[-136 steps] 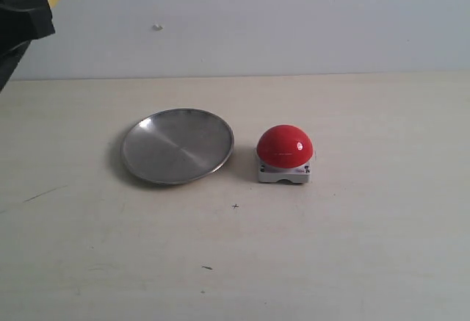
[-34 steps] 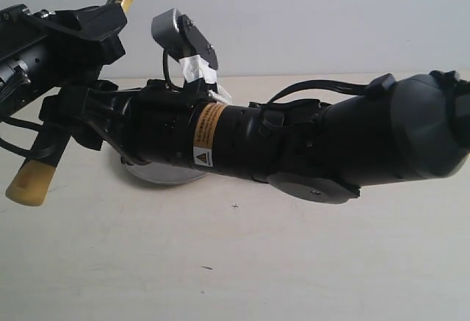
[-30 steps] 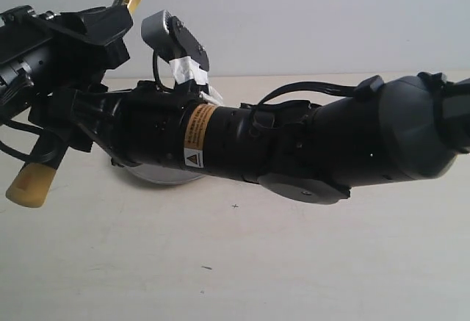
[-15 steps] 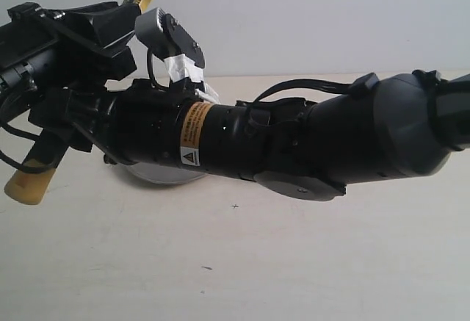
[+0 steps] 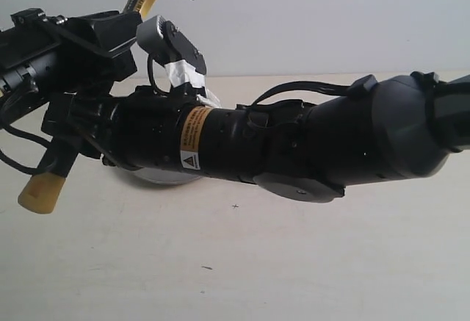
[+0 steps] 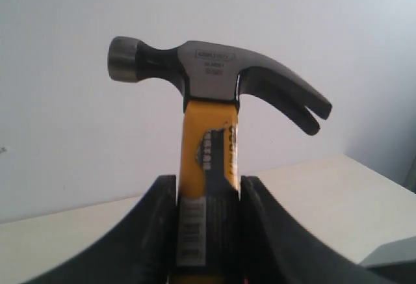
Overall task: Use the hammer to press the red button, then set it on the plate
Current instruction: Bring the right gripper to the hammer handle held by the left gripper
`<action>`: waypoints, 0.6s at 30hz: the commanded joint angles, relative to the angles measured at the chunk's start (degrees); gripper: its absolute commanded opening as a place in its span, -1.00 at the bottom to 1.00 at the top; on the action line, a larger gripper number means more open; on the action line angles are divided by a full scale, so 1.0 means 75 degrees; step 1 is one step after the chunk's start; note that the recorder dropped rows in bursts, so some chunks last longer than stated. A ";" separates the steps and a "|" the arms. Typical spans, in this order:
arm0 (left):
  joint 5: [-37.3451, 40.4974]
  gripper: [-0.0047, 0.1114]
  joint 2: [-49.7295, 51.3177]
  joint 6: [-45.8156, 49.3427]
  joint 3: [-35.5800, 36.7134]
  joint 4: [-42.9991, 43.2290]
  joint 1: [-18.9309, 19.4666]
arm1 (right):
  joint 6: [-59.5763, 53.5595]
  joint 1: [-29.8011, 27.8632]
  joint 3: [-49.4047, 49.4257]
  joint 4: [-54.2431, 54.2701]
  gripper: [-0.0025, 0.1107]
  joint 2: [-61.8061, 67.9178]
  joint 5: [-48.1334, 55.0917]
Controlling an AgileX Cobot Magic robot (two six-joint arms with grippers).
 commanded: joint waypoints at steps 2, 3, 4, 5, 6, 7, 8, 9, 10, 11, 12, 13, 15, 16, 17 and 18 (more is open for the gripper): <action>0.0235 -0.92 -0.0092 -0.0041 -0.0070 -0.0115 0.0010 | -0.0206 -0.0007 -0.0086 0.0082 -0.96 -0.0049 0.0005; 0.0251 -0.92 -0.0103 -0.0040 -0.0070 -0.0115 0.0010 | -0.0206 -0.0007 -0.0086 0.0102 -0.96 -0.0049 0.0005; 0.0292 -0.92 -0.0103 -0.0040 -0.0070 -0.0115 0.0010 | -0.0220 -0.0007 -0.0086 0.0101 -0.96 -0.0049 0.0005; 0.0378 -0.92 -0.0123 -0.0040 -0.0070 -0.0115 0.0010 | -0.0235 -0.0007 -0.0086 0.0101 -0.96 -0.0049 0.0005; 0.0424 -0.92 -0.0154 -0.0040 -0.0070 -0.0115 0.0010 | -0.0263 -0.0007 -0.0086 0.0101 -0.96 -0.0049 0.0024; 0.0518 -0.92 -0.0184 -0.0040 -0.0070 -0.0115 0.0010 | -0.0261 -0.0007 -0.0086 0.0071 -0.96 -0.0049 0.0119; 0.0641 -0.92 -0.0237 -0.0040 -0.0070 -0.0115 0.0010 | -0.0261 -0.0007 -0.0086 0.0071 -0.96 -0.0049 0.0215; 0.0754 -0.92 -0.0312 -0.0024 -0.0070 -0.0115 0.0010 | -0.0300 -0.0007 -0.0086 0.0071 -0.96 -0.0049 0.0423; 0.0810 -0.92 -0.0364 -0.0028 -0.0070 -0.0115 0.0010 | -0.0337 -0.0007 -0.0086 0.0071 -0.96 -0.0049 0.0474; 0.0871 -0.92 -0.0399 -0.0028 -0.0070 -0.0115 0.0010 | -0.0351 -0.0007 -0.0086 0.0071 -0.96 -0.0049 0.0510; 0.0888 -0.92 -0.0449 -0.0013 -0.0070 -0.0115 0.0010 | -0.0351 -0.0007 -0.0086 0.0088 -0.96 -0.0049 0.0510; 0.0965 -0.92 -0.0483 -0.0013 -0.0070 -0.0115 0.0010 | -0.0350 -0.0007 -0.0086 0.0113 -0.96 -0.0049 0.0510; 0.1125 -0.92 -0.0593 -0.0013 -0.0070 -0.0115 0.0010 | -0.0370 -0.0007 -0.0086 0.0202 -0.96 -0.0049 0.0510; 0.1224 -0.92 -0.0637 -0.0013 -0.0070 -0.0115 0.0010 | -0.0437 -0.0007 -0.0086 0.0269 -0.96 -0.0049 0.0510; 0.1289 -0.92 -0.0703 0.0026 -0.0070 -0.0115 0.0010 | -0.0463 -0.0007 -0.0086 0.0324 -0.96 -0.0049 0.0510; 0.1353 -0.92 -0.0729 0.0026 -0.0070 -0.0115 0.0010 | -0.0463 -0.0007 -0.0086 0.0324 -0.96 -0.0049 0.0510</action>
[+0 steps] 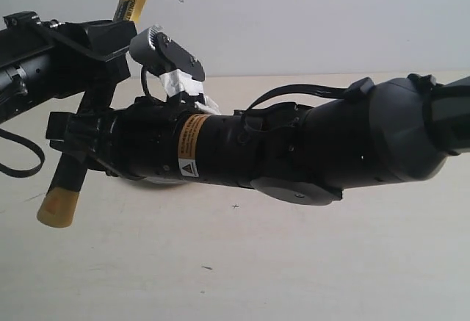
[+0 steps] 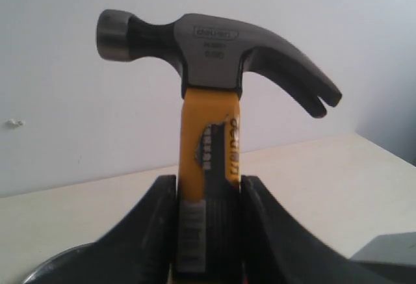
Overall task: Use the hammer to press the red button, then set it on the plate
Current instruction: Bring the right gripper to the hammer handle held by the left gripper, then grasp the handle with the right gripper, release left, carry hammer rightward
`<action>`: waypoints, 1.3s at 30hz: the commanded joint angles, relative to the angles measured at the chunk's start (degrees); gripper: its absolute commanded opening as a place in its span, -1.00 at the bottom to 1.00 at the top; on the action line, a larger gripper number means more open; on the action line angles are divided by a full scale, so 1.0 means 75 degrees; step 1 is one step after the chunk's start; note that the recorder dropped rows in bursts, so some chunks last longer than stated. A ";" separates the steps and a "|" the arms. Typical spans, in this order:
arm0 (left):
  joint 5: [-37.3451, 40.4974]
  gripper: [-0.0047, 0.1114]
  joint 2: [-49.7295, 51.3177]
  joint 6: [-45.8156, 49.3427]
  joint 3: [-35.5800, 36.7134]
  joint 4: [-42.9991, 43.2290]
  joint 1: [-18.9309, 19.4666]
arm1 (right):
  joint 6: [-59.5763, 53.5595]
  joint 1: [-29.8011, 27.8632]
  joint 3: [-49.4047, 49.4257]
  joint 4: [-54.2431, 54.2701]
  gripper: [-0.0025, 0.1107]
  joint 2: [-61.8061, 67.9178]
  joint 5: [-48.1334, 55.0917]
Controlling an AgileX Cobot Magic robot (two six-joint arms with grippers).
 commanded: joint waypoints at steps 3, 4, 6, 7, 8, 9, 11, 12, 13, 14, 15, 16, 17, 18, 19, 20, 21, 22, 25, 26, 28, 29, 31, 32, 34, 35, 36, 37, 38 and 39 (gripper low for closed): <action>0.0311 -0.84 -0.0360 0.0145 -0.0056 -0.0115 0.0010 | -0.0234 -0.0070 -0.0086 0.0416 -0.96 -0.0054 -0.0090; 0.0311 -0.75 -0.0392 0.0145 -0.0056 -0.0115 0.0010 | -0.0234 -0.0070 -0.0086 0.0417 -0.96 -0.0054 -0.0105; 0.0311 -0.51 -0.0424 0.0145 -0.0056 -0.0115 0.0010 | -0.0234 -0.0070 -0.0086 0.0417 -0.96 -0.0054 -0.0196; 0.0323 -0.31 -0.0424 0.0145 -0.0056 -0.0115 0.0010 | -0.0234 -0.0070 -0.0086 0.0417 -0.96 -0.0054 -0.0211; 0.0349 -0.17 -0.0424 0.0145 -0.0056 -0.0099 0.0010 | -0.0234 -0.0070 -0.0086 0.0417 -0.96 -0.0054 -0.0211; 0.0349 -0.01 -0.0424 0.0145 -0.0056 -0.0099 0.0010 | -0.0234 -0.0070 -0.0086 0.0417 -0.96 -0.0054 -0.0211; 0.0382 0.19 -0.0424 0.0145 -0.0056 -0.0118 0.0030 | -0.0283 -0.0070 -0.0086 0.0417 -0.96 -0.0054 -0.0212; 0.0382 0.23 -0.0424 0.0145 -0.0056 -0.0118 0.0074 | -0.0300 -0.0070 -0.0086 0.0417 -0.96 -0.0054 -0.0212; 0.0382 0.28 -0.0441 0.0164 -0.0056 -0.0118 0.0109 | -0.0300 -0.0070 -0.0086 0.0417 -0.96 -0.0054 -0.0212; 0.0382 0.31 -0.0456 0.0166 -0.0056 -0.0118 0.0147 | -0.0300 -0.0070 -0.0086 0.0417 -0.96 -0.0054 -0.0212; 0.0382 0.34 -0.0479 0.0166 -0.0056 -0.0118 0.0184 | -0.0300 -0.0070 -0.0086 0.0417 -0.96 -0.0054 -0.0212; 0.0382 0.37 -0.0535 0.0166 -0.0056 -0.0118 0.0219 | -0.0333 -0.0070 -0.0086 0.0417 -0.96 -0.0054 -0.0196; 0.0382 0.38 -0.0586 0.0166 -0.0056 -0.0102 0.0262 | -0.0372 -0.0070 -0.0086 0.0417 -0.96 -0.0054 -0.0165; 0.0406 0.39 -0.0664 0.0166 -0.0056 -0.0102 0.0310 | -0.0375 -0.0070 -0.0086 0.0417 -0.96 -0.0054 -0.0063; 0.0444 0.39 -0.0760 0.0166 -0.0056 -0.0102 0.0381 | -0.0391 -0.0070 -0.0086 0.0417 -0.96 -0.0054 0.0044; 0.0519 0.39 -0.0876 0.0166 -0.0056 -0.0102 0.0420 | -0.0484 -0.0085 -0.0086 0.0429 -0.96 -0.0054 0.0156; 0.0628 0.39 -0.1001 0.0178 -0.0056 -0.0102 0.0470 | -0.0584 -0.0098 -0.0086 0.0479 -0.96 -0.0068 0.0260; 0.0748 0.38 -0.1139 0.0196 -0.0056 -0.0102 0.0532 | -0.0660 -0.0123 -0.0086 0.0525 -0.96 -0.0091 0.0423; 0.1231 0.37 -0.1563 0.0259 0.0041 -0.0087 0.0698 | -0.0951 -0.0228 -0.0086 0.0467 -0.96 -0.0285 0.1054; 0.1387 0.35 -0.1691 0.0282 0.0089 -0.0087 0.0757 | -0.1081 -0.0266 -0.0086 0.0451 -0.96 -0.0397 0.1377; 0.1631 0.25 -0.2002 0.0347 0.0264 -0.0087 0.0846 | -0.1329 -0.0298 -0.0086 0.0385 -0.96 -0.0700 0.2164; 0.1683 0.16 -0.2155 0.0347 0.0354 -0.0087 0.0849 | -0.1544 -0.0298 -0.0086 0.0385 -0.96 -0.0871 0.2583; 0.1682 -0.06 -0.2448 0.0347 0.0614 -0.0087 0.0849 | -0.1881 -0.0298 -0.0086 0.0385 -0.96 -0.1191 0.3253; 0.1682 -0.19 -0.2589 0.0347 0.0749 -0.0087 0.0849 | -0.2020 -0.0298 -0.0086 0.0370 -0.96 -0.1402 0.3607; 0.1682 -0.45 -0.2857 0.0333 0.1030 -0.0087 0.0849 | -0.2207 -0.0298 -0.0086 0.0352 -0.96 -0.1680 0.4060; 0.1667 -0.61 -0.3015 0.0319 0.1185 -0.0087 0.0849 | -0.2329 -0.0298 -0.0086 0.0335 -0.96 -0.1880 0.4360; 0.1638 -0.75 -0.3144 0.0319 0.1318 -0.0087 0.0849 | -0.2477 -0.0298 -0.0086 0.0335 -0.96 -0.2019 0.4566; 0.1555 -0.92 -0.3323 0.0319 0.1505 -0.0087 0.0849 | -0.2580 -0.0298 -0.0086 0.0335 -0.96 -0.2153 0.4747; 0.1455 -0.91 -0.3512 0.0319 0.1709 -0.0087 0.0849 | -0.2687 -0.0298 -0.0086 0.0335 -0.96 -0.2364 0.5044; 0.1350 -0.92 -0.3680 0.0319 0.1872 -0.0087 0.0849 | -0.2792 -0.0298 -0.0086 0.0335 -0.96 -0.2494 0.5202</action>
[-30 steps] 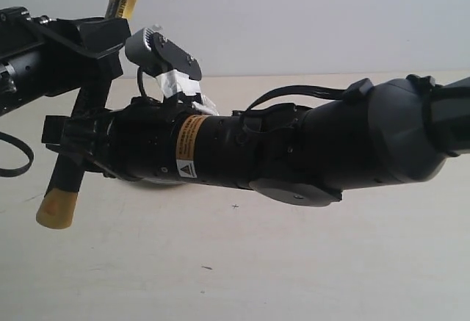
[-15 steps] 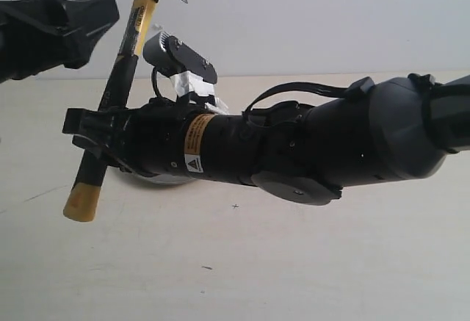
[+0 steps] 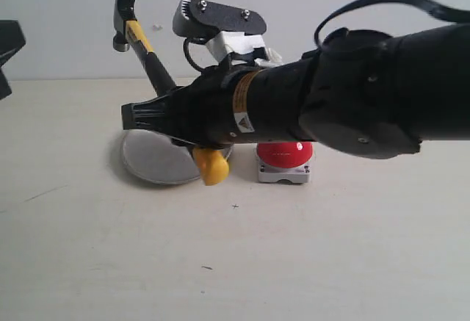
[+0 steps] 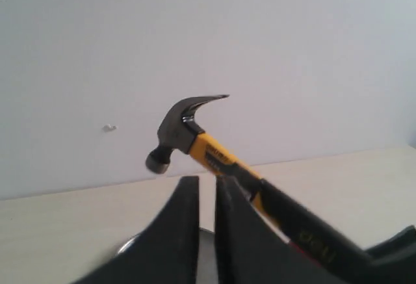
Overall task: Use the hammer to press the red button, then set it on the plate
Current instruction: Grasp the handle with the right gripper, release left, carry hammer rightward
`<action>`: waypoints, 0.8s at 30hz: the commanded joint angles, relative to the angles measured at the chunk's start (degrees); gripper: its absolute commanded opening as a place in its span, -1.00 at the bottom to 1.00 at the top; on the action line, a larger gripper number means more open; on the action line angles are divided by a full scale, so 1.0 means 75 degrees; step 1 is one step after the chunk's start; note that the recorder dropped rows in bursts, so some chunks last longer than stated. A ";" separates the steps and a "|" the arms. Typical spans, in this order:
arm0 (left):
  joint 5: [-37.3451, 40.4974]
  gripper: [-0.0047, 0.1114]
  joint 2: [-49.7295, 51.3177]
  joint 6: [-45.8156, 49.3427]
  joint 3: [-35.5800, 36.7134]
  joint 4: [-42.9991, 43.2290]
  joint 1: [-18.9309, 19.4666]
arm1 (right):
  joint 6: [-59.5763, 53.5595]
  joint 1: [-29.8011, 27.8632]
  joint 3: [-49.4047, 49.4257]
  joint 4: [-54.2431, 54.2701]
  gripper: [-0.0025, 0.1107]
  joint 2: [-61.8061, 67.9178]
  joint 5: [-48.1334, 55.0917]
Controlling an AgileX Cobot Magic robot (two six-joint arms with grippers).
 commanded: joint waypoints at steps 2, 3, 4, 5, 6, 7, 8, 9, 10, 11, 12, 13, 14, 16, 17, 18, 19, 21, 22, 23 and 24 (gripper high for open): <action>-0.0550 -0.92 -0.1046 0.0007 0.1029 -0.0147 0.0013 | -0.0792 -0.0051 -0.0119 -0.0105 -0.96 -0.1077 0.0756; -0.0585 -0.92 -0.1282 0.0007 0.1214 -0.0207 0.0013 | -0.0856 -0.0051 -0.0119 -0.0105 -0.96 -0.1243 0.1045; -0.0585 -0.92 -0.1522 0.0007 0.1385 -0.0253 0.0013 | -0.0912 -0.0051 -0.0119 -0.0105 -0.96 -0.1368 0.1270; -0.0585 -0.92 -0.1757 0.0007 0.1562 -0.0331 0.0013 | -0.1059 -0.0051 -0.0119 -0.0105 -0.96 -0.1528 0.1558; -0.0553 -0.92 -0.1939 0.0007 0.1704 -0.0432 0.0013 | -0.1227 -0.0051 -0.0119 -0.0173 -0.96 -0.1686 0.1849; -0.0520 -0.92 -0.2155 0.0007 0.1883 -0.0520 0.0013 | -0.1330 -0.0051 -0.0119 -0.0186 -0.96 -0.1836 0.2163; -0.0488 -0.92 -0.2344 0.0007 0.2053 -0.0555 0.0013 | -0.1451 -0.0051 -0.0119 -0.0186 -0.96 -0.1958 0.2391; -0.0471 -0.92 -0.2490 0.0007 0.2183 -0.0555 0.0013 | -0.1540 -0.0051 -0.0105 -0.0205 -0.96 -0.2104 0.2681; -0.0413 -0.92 -0.2653 0.0007 0.2333 -0.0575 0.0013 | -0.1572 -0.0051 -0.0079 -0.0205 -0.96 -0.2260 0.2924; -0.0333 -0.92 -0.2797 0.0007 0.2457 -0.0587 0.0013 | -0.1572 -0.0051 -0.0042 -0.0258 -0.96 -0.2424 0.3087; -0.0197 -0.92 -0.2935 0.0007 0.2529 -0.0587 0.0013 | -0.1589 -0.0051 0.0064 -0.0295 -0.96 -0.2606 0.3187; 0.0013 -0.92 -0.3073 0.0007 0.2588 -0.0587 0.0013 | -0.1606 -0.0051 0.0202 -0.0314 -0.96 -0.2797 0.3243; 0.0251 -0.92 -0.3206 0.0007 0.2652 -0.0587 0.0013 | -0.1619 -0.0051 0.0335 -0.0314 -0.96 -0.2958 0.3244; 0.0658 -0.92 -0.3430 -0.0078 0.2755 -0.0587 0.0013 | -0.1619 -0.0051 0.0729 -0.0314 -0.96 -0.3364 0.3260; 0.0836 -0.92 -0.3556 -0.0159 0.2787 -0.0587 0.0013 | -0.1619 -0.0051 0.0952 -0.0314 -0.96 -0.3518 0.3260; 0.0928 -0.92 -0.3654 -0.0193 0.2836 -0.0587 0.0013 | -0.1619 -0.0051 0.1189 -0.0314 -0.96 -0.3710 0.3260; 0.1034 -0.92 -0.3772 -0.0241 0.2901 -0.0587 0.0013 | -0.1619 -0.0051 0.1428 -0.0314 -0.96 -0.3884 0.3260; 0.1251 -0.92 -0.3997 -0.0341 0.3012 -0.0587 0.0013 | -0.1438 -0.0051 0.1934 -0.0354 -0.96 -0.4171 0.3212; 0.1342 -0.92 -0.4106 -0.0382 0.3058 -0.0587 0.0013 | -0.1279 -0.0051 0.2143 -0.0457 -0.96 -0.4288 0.3196; 0.1447 -0.92 -0.4205 -0.0426 0.3127 -0.0587 0.0013 | -0.1108 -0.0051 0.2352 -0.0603 -0.96 -0.4374 0.3160; 0.1598 -0.92 -0.4299 -0.0506 0.3187 -0.0587 0.0013 | -0.0771 -0.0051 0.2666 -0.0827 -0.96 -0.4461 0.3127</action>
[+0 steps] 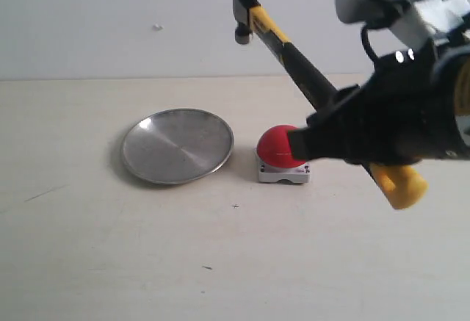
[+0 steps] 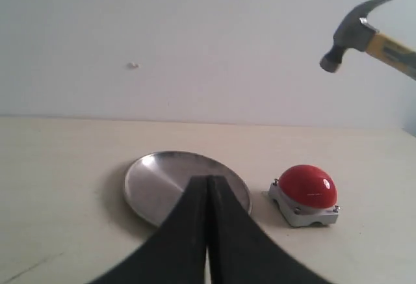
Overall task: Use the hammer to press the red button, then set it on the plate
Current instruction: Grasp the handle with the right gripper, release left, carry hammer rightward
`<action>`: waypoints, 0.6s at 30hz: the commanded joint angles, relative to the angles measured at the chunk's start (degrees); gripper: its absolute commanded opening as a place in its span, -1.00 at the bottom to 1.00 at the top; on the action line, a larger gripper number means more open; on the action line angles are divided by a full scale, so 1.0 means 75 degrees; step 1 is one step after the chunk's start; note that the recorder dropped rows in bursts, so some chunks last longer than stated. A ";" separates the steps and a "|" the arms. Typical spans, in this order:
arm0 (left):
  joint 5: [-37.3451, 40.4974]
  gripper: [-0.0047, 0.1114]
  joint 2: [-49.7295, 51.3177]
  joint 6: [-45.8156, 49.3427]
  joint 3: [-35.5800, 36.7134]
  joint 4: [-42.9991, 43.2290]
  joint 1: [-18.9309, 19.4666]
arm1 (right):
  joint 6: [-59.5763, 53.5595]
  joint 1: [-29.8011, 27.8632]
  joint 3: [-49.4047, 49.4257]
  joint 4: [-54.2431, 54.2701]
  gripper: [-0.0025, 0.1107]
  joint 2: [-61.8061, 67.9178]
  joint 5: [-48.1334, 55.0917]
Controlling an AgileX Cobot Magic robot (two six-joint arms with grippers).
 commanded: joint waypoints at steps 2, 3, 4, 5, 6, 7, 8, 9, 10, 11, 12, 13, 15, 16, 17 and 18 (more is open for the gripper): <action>0.0636 -0.92 -0.0511 -0.0354 0.0402 -0.0069 0.0013 | 0.1360 -0.0027 0.1232 -0.1240 -0.96 -0.0527 -0.0544; 0.0654 -0.92 -0.0575 -0.0385 0.0508 -0.0069 0.0013 | 0.1822 -0.0027 0.1455 -0.1630 -0.96 -0.0527 -0.0555; 0.0654 -0.92 -0.0624 -0.0422 0.0508 -0.0069 0.0013 | 0.2199 -0.0027 0.1659 -0.1818 -0.96 -0.0527 -0.0579; 0.0654 -0.92 -0.0679 -0.0473 0.0508 -0.0069 0.0013 | 0.2455 -0.0027 0.1814 -0.2047 -0.96 -0.0527 -0.0602; 0.0838 -0.92 -0.0730 -0.0525 0.0508 -0.0069 0.0013 | 0.2872 -0.0027 0.2034 -0.2363 -0.96 -0.0527 -0.0717; 0.1116 -0.92 -0.0768 -0.0525 0.0508 -0.0069 0.0013 | 0.3163 -0.0027 0.2173 -0.2576 -0.96 -0.0527 -0.0841; 0.1328 -0.92 -0.0783 -0.0525 0.0508 -0.0069 0.0013 | 0.3499 -0.0027 0.2321 -0.2816 -0.96 -0.0527 -0.0965; 0.1465 -0.92 -0.0787 -0.0525 0.0508 -0.0069 0.0013 | 0.3820 -0.0027 0.2451 -0.3045 -0.96 -0.0527 -0.1057; 0.1498 -0.92 -0.0787 -0.0525 0.0508 -0.0069 0.0013 | 0.4092 -0.0027 0.2534 -0.3252 -0.96 -0.0527 -0.1114; 0.1515 -0.92 -0.0787 -0.0525 0.0508 -0.0069 0.0013 | 0.4371 -0.0027 0.2618 -0.3478 -0.96 -0.0527 -0.1197; 0.1515 -0.92 -0.0787 -0.0525 0.0508 -0.0069 0.0013 | 0.4598 -0.0027 0.2666 -0.3696 -0.96 -0.0527 -0.1271; 0.1515 -0.92 -0.0787 -0.0525 0.0508 -0.0069 0.0013 | 0.4741 -0.0027 0.2664 -0.3806 -0.96 -0.0527 -0.1285; 0.1515 -0.92 -0.0787 -0.0525 0.0508 -0.0069 0.0013 | 0.4876 -0.0027 0.2664 -0.4042 -0.96 -0.0527 -0.1487; 0.1515 -0.92 -0.0787 -0.0525 0.0508 -0.0069 0.0013 | 0.4993 -0.0027 0.2664 -0.4187 -0.96 -0.0527 -0.1563; 0.1516 -0.92 -0.0787 -0.0508 0.0508 -0.0069 0.0013 | 0.5103 -0.0027 0.2664 -0.4316 -0.96 -0.0527 -0.1582; 0.1516 -0.92 -0.0787 -0.0494 0.0508 -0.0069 0.0013 | 0.5196 -0.0027 0.2664 -0.4425 -0.96 -0.0527 -0.1582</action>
